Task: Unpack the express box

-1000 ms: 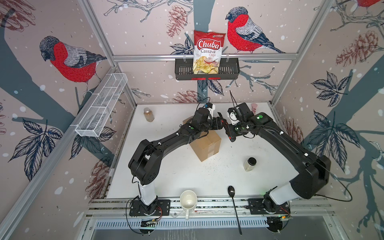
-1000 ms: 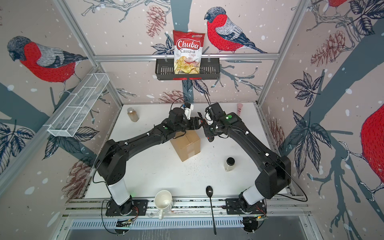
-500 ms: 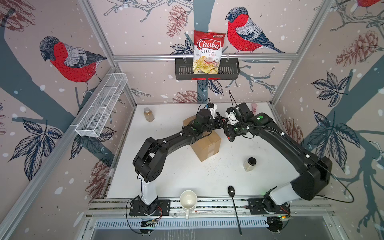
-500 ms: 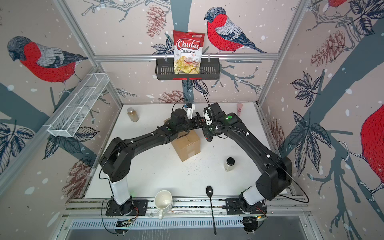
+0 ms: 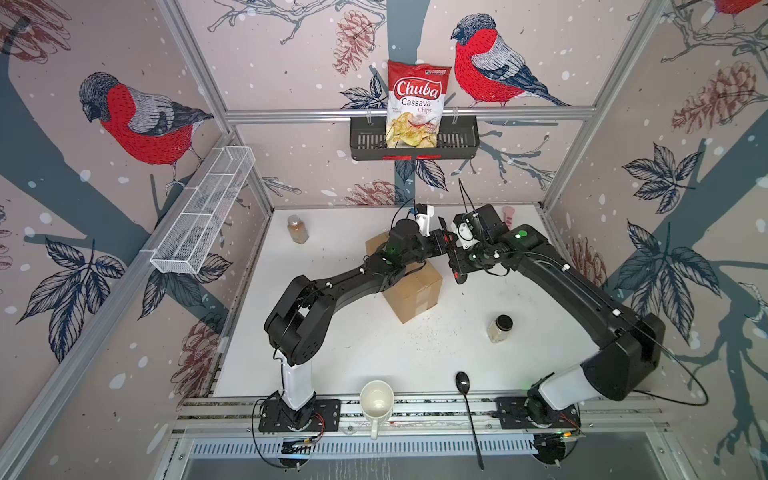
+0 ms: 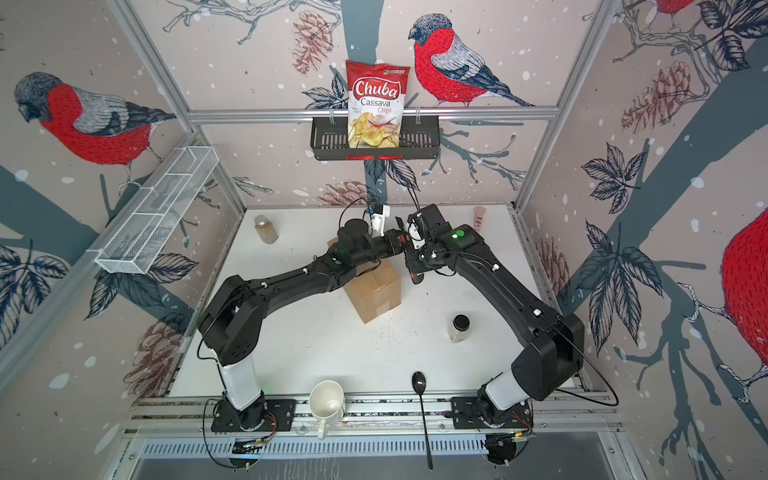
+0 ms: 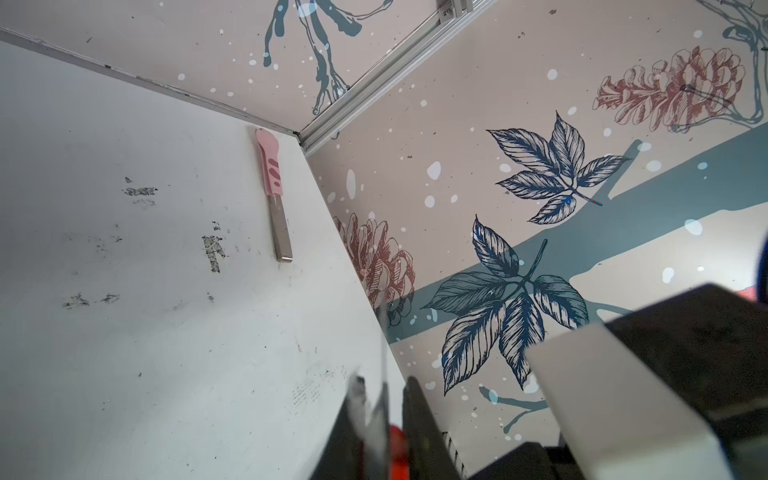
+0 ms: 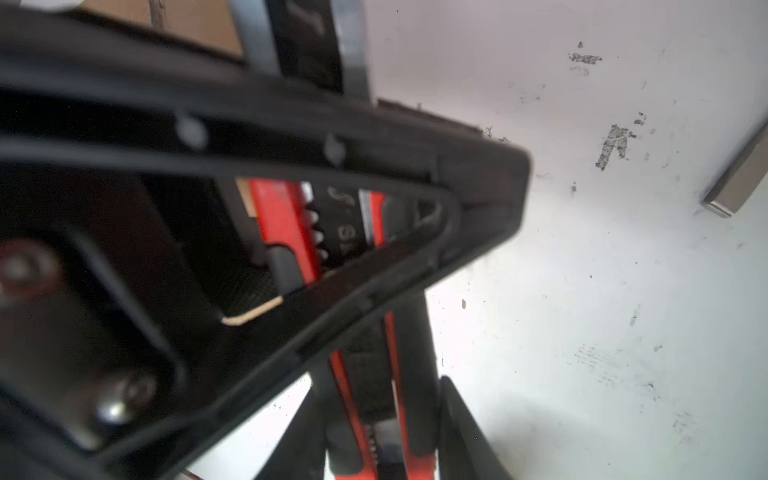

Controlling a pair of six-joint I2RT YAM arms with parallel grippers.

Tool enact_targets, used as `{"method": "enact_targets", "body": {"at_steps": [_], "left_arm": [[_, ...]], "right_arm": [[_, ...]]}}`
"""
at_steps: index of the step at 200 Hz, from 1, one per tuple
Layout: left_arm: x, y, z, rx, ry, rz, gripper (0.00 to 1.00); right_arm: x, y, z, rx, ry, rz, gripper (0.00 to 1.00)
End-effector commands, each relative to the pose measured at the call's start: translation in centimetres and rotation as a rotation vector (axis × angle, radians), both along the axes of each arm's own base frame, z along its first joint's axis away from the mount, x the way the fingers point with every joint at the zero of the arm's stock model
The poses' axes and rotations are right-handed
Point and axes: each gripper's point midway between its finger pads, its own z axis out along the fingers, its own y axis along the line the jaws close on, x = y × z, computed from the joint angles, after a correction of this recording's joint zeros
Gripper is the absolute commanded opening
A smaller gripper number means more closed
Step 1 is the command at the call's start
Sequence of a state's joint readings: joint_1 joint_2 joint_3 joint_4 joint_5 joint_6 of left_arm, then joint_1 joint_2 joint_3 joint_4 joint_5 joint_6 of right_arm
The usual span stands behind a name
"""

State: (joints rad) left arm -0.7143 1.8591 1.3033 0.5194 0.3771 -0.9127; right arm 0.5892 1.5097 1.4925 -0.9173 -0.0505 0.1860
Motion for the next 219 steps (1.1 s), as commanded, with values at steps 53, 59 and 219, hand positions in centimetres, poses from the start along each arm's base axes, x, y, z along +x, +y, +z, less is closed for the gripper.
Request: {"method": "enact_targets", "body": {"at_steps": [53, 59, 219], "left_arm": [[0.4, 0.5, -0.4, -0.063, 0.052, 0.035, 0.10], [0.4, 0.5, -0.3, -0.073, 0.054, 0.036, 0.10], [0.4, 0.8, 2.7, -0.150, 0.042, 0.049, 0.09]], "right_arm": [[1.1, 0.2, 2.5, 0.077, -0.178, -0.006, 0.41], [1.1, 0.2, 2.6, 0.084, -0.187, 0.000, 0.43], [2.4, 1.6, 0.6, 0.131, -0.186, 0.061, 0.50]]}}
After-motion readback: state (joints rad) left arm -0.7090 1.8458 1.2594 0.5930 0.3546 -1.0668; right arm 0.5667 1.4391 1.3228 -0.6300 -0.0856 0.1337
